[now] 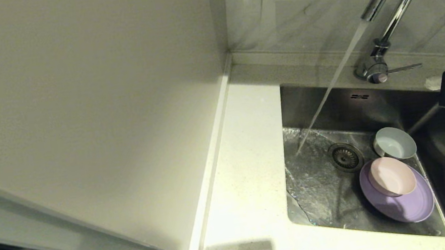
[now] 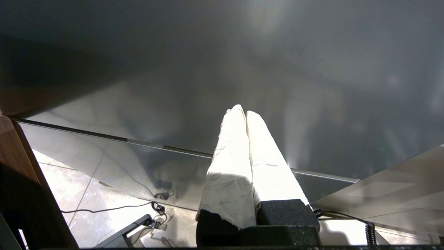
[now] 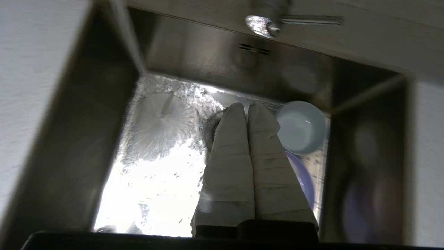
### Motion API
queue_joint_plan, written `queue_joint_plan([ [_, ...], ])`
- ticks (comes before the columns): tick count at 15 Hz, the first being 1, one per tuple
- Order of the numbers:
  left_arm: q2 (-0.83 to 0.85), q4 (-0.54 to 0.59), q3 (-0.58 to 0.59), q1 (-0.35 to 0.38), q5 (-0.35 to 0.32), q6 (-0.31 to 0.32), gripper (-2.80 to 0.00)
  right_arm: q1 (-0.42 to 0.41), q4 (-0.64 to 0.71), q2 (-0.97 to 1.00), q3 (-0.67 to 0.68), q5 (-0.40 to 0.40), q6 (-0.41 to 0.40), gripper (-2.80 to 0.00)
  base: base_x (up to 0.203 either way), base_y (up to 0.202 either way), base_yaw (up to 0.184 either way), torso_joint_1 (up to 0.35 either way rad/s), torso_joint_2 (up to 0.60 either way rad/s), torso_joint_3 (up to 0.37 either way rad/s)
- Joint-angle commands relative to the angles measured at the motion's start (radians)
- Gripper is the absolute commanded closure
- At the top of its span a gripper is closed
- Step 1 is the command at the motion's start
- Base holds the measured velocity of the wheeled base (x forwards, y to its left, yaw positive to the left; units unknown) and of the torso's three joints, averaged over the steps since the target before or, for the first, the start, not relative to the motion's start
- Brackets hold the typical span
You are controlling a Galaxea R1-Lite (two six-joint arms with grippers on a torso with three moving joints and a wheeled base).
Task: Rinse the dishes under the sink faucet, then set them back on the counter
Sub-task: Turn off the faucet
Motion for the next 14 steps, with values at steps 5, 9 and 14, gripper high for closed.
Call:
queue_joint_plan([
  [5, 0.0, -0.002, 0.003, 0.0, 0.0, 0.0, 0.0, 0.001, -0.017, 0.096, 0.004, -0.064, 0.023, 0.0, 0.0, 0.0, 0.0, 0.0, 0.0, 0.0],
  [9, 0.0, 0.0, 0.003, 0.0, 0.0, 0.0, 0.0, 0.0, -0.304, 0.218, 0.014, -0.081, 0.087, 0.0, 0.0, 0.0, 0.0, 0.0, 0.0, 0.0],
  [14, 0.0, -0.002, 0.003, 0.0, 0.0, 0.0, 0.0, -0.002, -0.329, 0.255, 0.002, -0.085, 0.096, 0.0, 0.0, 0.0, 0.0, 0.0, 0.0, 0.0],
])
